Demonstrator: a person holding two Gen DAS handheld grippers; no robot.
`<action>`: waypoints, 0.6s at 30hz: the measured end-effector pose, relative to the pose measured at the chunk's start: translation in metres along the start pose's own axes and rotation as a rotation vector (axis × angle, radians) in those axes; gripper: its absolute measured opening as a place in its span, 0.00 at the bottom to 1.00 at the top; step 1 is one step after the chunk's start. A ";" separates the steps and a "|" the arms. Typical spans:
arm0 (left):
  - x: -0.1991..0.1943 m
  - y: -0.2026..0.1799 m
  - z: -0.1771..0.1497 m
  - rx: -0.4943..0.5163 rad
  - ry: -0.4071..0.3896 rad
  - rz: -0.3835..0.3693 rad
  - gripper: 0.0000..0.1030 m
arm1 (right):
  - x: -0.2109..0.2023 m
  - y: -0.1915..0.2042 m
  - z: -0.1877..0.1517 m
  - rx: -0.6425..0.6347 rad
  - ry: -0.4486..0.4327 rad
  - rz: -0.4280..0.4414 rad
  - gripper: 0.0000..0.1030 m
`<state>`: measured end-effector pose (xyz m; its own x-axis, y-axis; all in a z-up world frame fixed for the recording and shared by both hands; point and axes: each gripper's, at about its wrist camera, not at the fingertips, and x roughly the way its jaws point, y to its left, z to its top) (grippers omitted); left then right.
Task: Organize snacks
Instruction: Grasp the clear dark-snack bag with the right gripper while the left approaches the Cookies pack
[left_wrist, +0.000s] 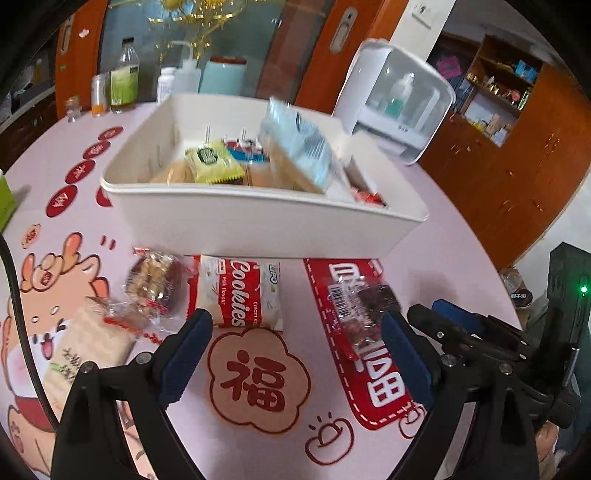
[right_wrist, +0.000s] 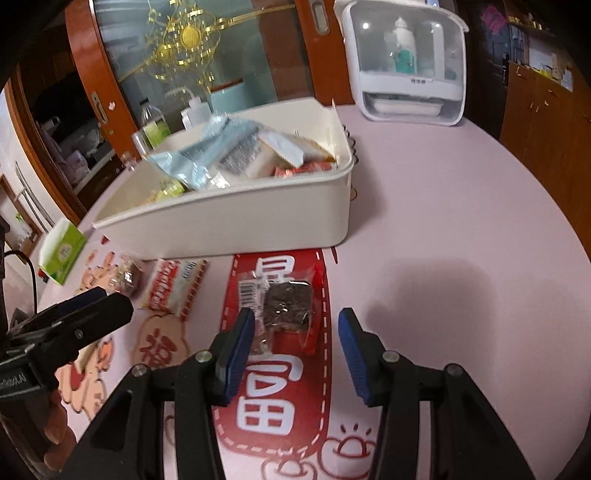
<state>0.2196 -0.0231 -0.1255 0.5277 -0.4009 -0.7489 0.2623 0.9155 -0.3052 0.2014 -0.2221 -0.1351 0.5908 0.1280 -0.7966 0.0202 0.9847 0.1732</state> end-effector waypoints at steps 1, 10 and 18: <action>0.007 0.000 0.000 0.002 0.012 0.008 0.89 | 0.005 0.000 0.000 -0.001 0.010 0.002 0.46; 0.053 0.018 -0.002 -0.049 0.105 0.051 0.84 | 0.043 0.014 -0.004 -0.075 0.047 0.002 0.46; 0.068 0.010 0.007 -0.003 0.110 0.171 0.84 | 0.043 0.010 -0.006 -0.090 -0.002 -0.056 0.40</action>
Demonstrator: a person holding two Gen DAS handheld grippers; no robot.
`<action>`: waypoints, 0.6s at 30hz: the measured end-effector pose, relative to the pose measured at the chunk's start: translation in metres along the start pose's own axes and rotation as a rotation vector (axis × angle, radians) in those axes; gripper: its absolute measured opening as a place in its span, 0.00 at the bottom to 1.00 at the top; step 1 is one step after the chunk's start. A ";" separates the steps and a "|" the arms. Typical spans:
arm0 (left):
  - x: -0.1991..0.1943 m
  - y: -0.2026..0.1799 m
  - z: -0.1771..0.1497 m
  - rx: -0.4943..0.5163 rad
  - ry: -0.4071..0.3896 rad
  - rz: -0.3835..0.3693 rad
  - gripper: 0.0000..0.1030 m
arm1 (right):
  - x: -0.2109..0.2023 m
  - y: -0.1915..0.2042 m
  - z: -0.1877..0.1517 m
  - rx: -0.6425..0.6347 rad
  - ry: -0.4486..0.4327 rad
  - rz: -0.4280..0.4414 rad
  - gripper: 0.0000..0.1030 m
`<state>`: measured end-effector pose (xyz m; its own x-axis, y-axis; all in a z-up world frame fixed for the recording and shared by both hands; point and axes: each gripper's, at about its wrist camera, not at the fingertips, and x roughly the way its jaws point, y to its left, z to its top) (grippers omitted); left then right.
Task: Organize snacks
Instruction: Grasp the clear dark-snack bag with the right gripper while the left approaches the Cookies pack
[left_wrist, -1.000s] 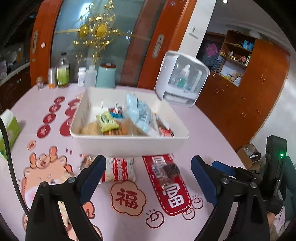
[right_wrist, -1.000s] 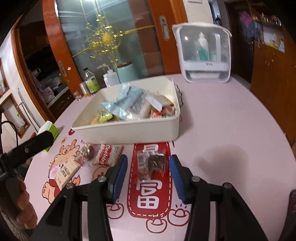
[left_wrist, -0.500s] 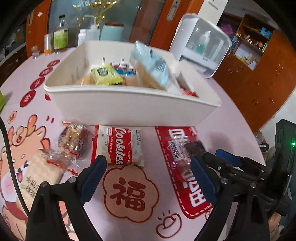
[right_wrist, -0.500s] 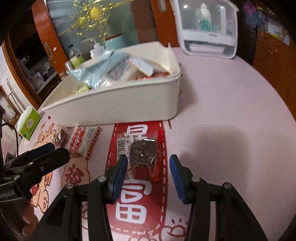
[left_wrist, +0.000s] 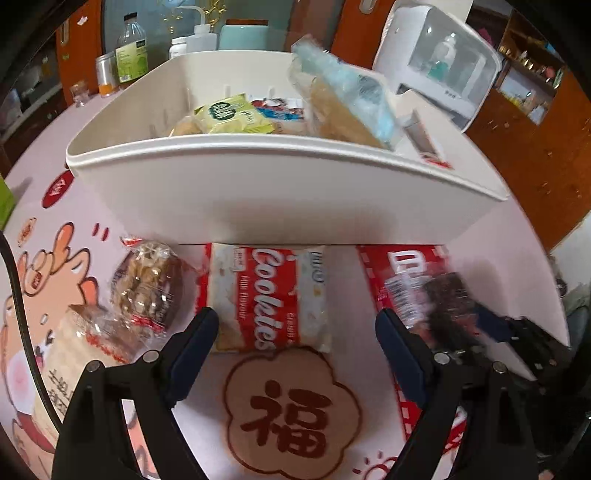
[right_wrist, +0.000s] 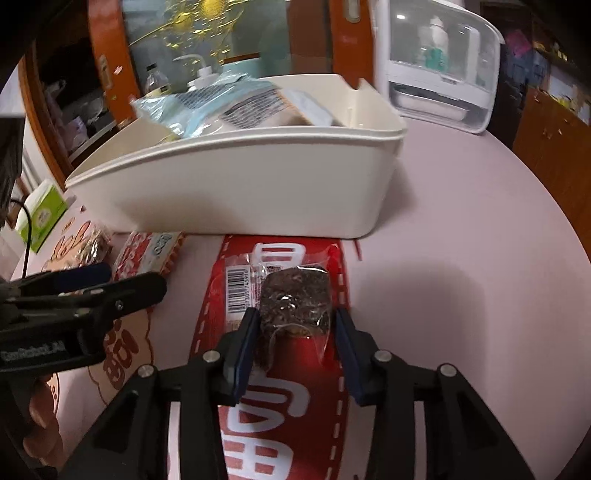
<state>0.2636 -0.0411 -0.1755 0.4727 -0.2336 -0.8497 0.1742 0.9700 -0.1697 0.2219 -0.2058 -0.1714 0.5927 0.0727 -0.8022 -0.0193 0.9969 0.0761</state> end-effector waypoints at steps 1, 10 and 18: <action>0.003 0.001 0.001 -0.002 0.009 0.009 0.84 | 0.000 -0.004 0.000 0.014 -0.005 -0.007 0.40; 0.015 0.005 0.008 0.029 0.013 0.111 0.84 | -0.002 -0.016 -0.002 0.051 -0.034 -0.016 0.40; 0.020 -0.003 0.010 0.056 -0.005 0.148 0.81 | -0.003 -0.014 -0.003 0.054 -0.038 -0.014 0.40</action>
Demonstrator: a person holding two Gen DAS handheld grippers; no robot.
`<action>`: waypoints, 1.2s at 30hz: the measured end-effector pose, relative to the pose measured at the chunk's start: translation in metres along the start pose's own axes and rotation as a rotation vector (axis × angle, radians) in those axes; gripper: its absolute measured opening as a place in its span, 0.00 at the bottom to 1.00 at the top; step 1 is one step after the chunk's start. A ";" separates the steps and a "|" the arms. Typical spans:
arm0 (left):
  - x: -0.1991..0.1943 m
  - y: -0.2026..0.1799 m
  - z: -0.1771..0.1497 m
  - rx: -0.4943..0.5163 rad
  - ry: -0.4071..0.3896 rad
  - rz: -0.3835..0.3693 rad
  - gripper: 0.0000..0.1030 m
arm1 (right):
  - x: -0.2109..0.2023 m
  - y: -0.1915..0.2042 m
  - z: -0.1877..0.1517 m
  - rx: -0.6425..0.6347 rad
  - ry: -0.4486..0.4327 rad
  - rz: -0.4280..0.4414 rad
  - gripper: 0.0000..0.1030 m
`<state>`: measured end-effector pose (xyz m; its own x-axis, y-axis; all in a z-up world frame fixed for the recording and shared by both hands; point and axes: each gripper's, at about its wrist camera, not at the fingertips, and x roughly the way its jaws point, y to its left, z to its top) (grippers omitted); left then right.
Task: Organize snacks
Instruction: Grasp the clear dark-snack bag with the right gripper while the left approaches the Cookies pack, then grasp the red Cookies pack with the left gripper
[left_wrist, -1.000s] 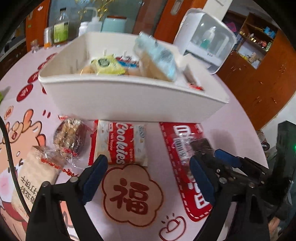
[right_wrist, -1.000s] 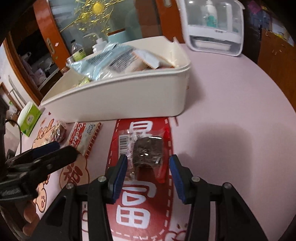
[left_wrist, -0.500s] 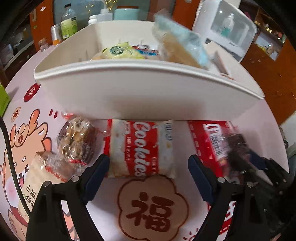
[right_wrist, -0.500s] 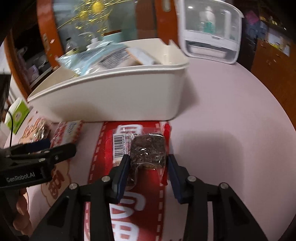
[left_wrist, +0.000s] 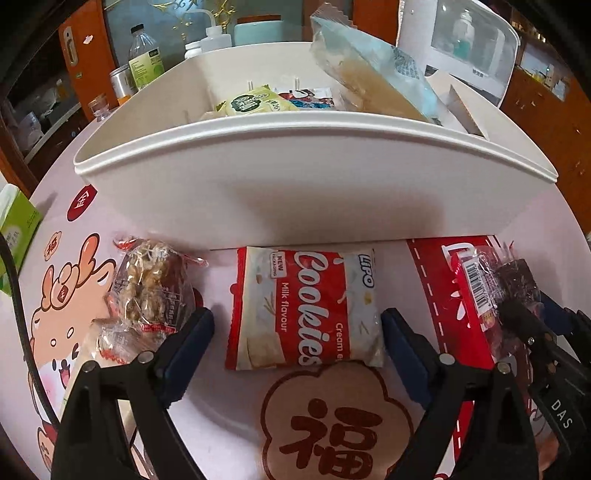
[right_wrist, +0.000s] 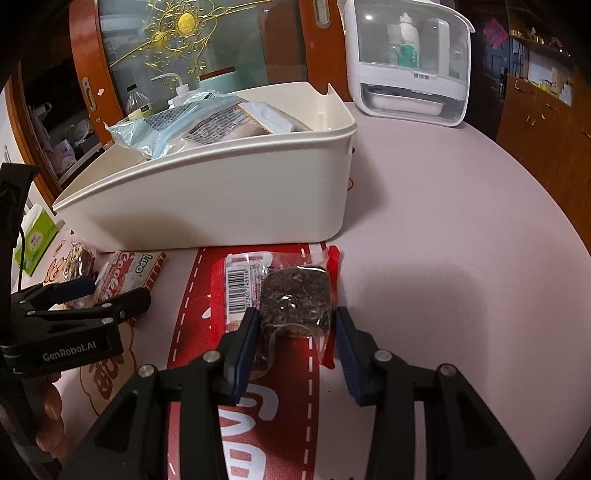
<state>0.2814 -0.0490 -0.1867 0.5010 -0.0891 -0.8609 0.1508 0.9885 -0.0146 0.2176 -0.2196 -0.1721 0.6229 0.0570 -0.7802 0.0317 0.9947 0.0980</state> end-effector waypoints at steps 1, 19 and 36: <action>-0.003 -0.002 0.000 0.008 -0.010 -0.004 0.68 | 0.000 0.000 0.000 0.000 0.000 0.000 0.40; -0.031 0.006 -0.034 -0.016 -0.072 -0.037 0.48 | -0.002 0.000 -0.001 0.003 -0.002 0.023 0.40; -0.160 0.031 -0.036 -0.005 -0.220 -0.024 0.48 | -0.100 0.044 0.004 0.011 -0.101 0.160 0.39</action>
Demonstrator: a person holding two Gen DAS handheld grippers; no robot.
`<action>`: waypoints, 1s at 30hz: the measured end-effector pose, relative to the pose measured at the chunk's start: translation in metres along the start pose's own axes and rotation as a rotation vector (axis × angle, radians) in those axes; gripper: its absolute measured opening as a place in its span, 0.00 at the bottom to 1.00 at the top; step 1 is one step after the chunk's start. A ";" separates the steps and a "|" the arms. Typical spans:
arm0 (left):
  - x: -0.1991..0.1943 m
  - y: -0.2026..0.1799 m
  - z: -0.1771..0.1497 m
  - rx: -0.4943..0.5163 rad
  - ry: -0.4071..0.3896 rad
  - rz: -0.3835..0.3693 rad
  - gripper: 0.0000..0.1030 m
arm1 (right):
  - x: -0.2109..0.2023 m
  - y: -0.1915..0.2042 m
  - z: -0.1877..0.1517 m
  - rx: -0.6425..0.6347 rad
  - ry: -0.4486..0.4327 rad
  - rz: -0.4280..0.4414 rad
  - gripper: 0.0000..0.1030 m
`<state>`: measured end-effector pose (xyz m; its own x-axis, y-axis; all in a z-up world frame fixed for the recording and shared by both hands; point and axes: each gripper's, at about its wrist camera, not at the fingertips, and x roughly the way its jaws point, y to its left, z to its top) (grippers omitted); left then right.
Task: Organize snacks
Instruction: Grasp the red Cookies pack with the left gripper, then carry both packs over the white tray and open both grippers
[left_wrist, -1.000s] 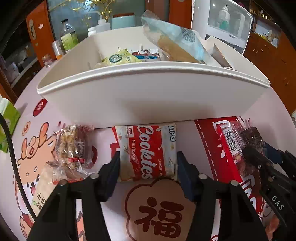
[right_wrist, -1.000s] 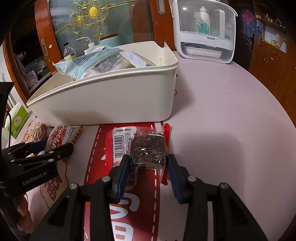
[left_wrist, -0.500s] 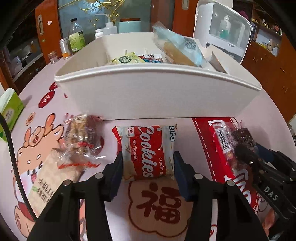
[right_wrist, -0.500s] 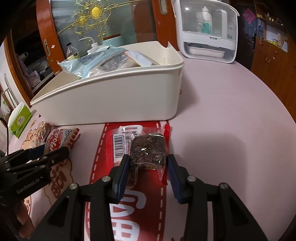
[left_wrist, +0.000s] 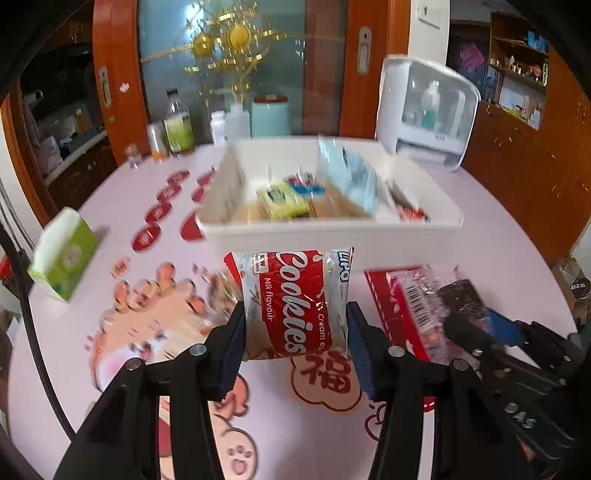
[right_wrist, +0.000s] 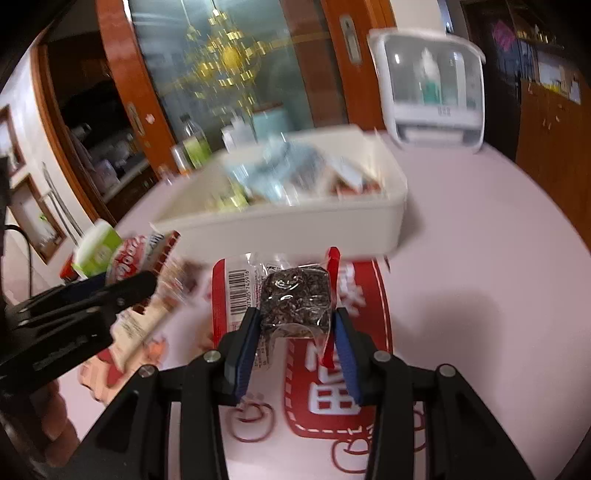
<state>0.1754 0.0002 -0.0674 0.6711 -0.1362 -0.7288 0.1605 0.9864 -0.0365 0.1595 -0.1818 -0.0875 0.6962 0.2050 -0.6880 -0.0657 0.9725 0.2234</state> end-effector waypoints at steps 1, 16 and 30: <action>-0.006 0.003 0.007 0.004 -0.007 0.003 0.48 | -0.009 0.002 0.008 -0.002 -0.016 0.006 0.39; -0.071 0.032 0.192 0.061 -0.183 0.192 0.49 | -0.083 0.005 0.208 0.008 -0.204 0.015 0.40; 0.102 0.021 0.202 0.091 0.057 0.201 0.73 | 0.096 -0.020 0.212 0.056 0.057 -0.080 0.42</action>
<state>0.3935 -0.0118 -0.0042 0.6543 0.0705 -0.7529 0.0942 0.9803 0.1736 0.3793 -0.2050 -0.0120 0.6556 0.1343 -0.7430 0.0294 0.9788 0.2029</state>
